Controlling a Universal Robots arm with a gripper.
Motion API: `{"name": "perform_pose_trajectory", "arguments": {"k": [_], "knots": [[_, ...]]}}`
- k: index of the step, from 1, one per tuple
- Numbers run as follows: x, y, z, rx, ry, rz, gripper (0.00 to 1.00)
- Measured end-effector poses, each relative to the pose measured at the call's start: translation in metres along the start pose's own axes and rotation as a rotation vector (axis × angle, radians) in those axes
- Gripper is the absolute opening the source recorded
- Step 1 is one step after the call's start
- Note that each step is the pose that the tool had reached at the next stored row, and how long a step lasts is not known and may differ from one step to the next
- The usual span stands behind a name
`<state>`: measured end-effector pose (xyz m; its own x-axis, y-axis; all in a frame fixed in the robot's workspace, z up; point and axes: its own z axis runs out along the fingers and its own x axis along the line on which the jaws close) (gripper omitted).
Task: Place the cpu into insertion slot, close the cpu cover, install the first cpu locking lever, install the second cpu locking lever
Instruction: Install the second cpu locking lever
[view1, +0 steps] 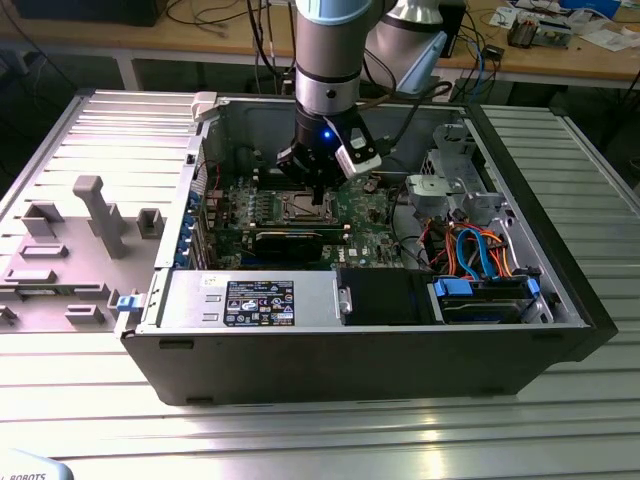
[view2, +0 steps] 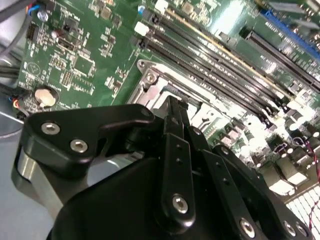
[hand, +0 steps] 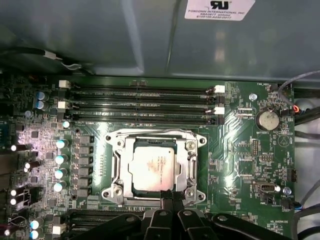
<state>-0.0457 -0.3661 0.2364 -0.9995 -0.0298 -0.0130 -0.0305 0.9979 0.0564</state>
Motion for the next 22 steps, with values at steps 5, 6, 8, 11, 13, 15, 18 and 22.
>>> {"name": "perform_pose_trajectory", "arguments": {"k": [5,6,8,11,13,15,18,22], "knots": [[0.0,-0.0002,0.0,-0.001,0.0005,0.0,0.11],[0.0,-0.0003,0.0,-0.0021,0.0009,0.0,0.11],[0.0,-0.0007,-0.0001,-0.0053,0.0022,0.0,0.11],[0.0,-0.0008,-0.0001,-0.0065,0.0026,0.0,0.11],[0.0,-0.0009,-0.0001,-0.0068,0.0028,0.0,0.11],[0.0,-0.0009,-0.0001,-0.0072,0.003,0.0,0.11],[0.0,-0.001,-0.0001,-0.0079,0.0032,0.0,0.11],[0.0,-0.0016,-0.0002,-0.0104,0.0038,0.0,0.11]]}}
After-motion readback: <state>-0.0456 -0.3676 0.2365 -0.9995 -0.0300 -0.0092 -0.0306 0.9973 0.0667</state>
